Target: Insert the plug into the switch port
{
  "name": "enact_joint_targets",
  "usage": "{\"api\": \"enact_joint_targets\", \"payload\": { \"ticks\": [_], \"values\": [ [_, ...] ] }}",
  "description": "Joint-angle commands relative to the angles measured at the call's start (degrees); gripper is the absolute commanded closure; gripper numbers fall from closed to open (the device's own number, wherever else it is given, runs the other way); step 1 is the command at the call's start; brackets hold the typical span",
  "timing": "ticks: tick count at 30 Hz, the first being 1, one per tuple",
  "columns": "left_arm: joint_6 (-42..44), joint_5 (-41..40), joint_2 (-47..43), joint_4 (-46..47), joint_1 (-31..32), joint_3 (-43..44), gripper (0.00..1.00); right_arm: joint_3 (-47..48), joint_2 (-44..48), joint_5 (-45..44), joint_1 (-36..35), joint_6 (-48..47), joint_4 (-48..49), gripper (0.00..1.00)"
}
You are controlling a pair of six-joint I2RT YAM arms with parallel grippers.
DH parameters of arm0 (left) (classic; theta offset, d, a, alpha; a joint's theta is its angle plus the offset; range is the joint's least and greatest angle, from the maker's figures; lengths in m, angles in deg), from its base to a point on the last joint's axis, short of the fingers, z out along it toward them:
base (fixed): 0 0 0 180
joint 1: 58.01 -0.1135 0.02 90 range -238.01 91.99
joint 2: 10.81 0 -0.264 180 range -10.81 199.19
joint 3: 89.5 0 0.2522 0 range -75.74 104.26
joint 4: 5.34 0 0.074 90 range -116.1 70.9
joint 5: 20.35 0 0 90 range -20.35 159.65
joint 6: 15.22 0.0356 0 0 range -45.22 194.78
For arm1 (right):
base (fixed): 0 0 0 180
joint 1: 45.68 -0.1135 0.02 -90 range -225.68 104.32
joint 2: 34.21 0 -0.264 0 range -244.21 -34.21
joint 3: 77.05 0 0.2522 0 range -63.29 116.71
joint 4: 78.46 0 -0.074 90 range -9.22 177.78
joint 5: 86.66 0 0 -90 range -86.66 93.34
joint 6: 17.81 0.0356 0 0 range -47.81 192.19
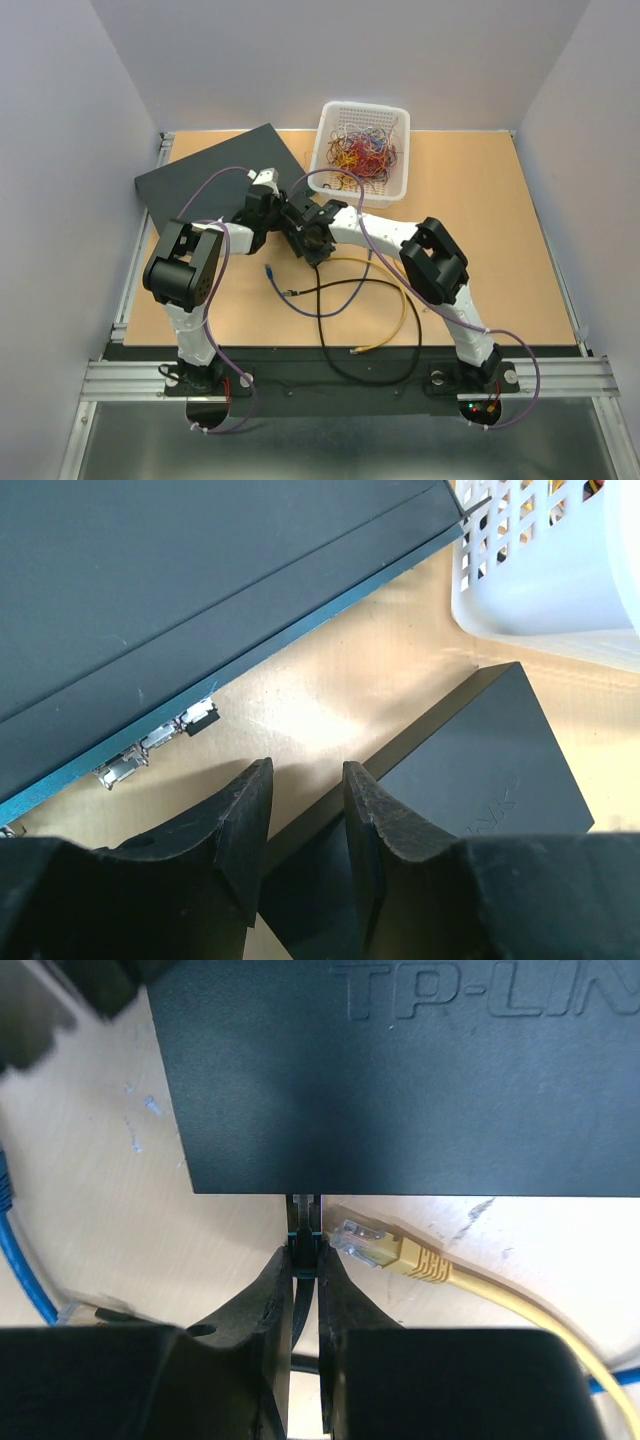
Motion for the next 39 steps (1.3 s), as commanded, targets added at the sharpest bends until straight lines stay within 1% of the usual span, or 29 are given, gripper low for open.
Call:
{"api": "enact_joint_targets", "payload": {
  "ticks": [1,5,13,18,28,34,39],
  "values": [
    [1.4,2.3,-1.1,-1.7,0.5,-1.3,0.55,5.4,-0.9,-5.9,0.2,-1.5,0.4,1.0],
    [1.4,2.4,-1.0,-1.7,0.5,-1.2,0.55,6.9,-0.7,-6.5,0.3,-1.6,0.0,1.0],
    [1.2,2.9,-0.2,-1.6,0.5,-0.8,0.55,10.3,-2.4,-1.1,0.1,-0.6,-0.1,1.0],
    [0.8,3.8,0.4,-1.6,0.5,-0.6,0.56,11.9,-4.5,-0.2,-0.4,0.1,-0.1,1.0],
    [0.2,4.3,1.7,-2.1,0.4,-0.2,0.57,11.0,-4.9,-1.4,-0.4,1.8,0.1,1.0],
    [-0.7,4.2,2.2,-4.2,0.4,0.5,0.58,8.9,-2.1,1.0,-0.4,1.7,2.1,1.0],
    [-3.7,5.7,0.6,-6.2,0.7,0.0,0.61,9.7,-2.0,3.1,-0.3,1.3,2.9,1.0]
  ]
}}
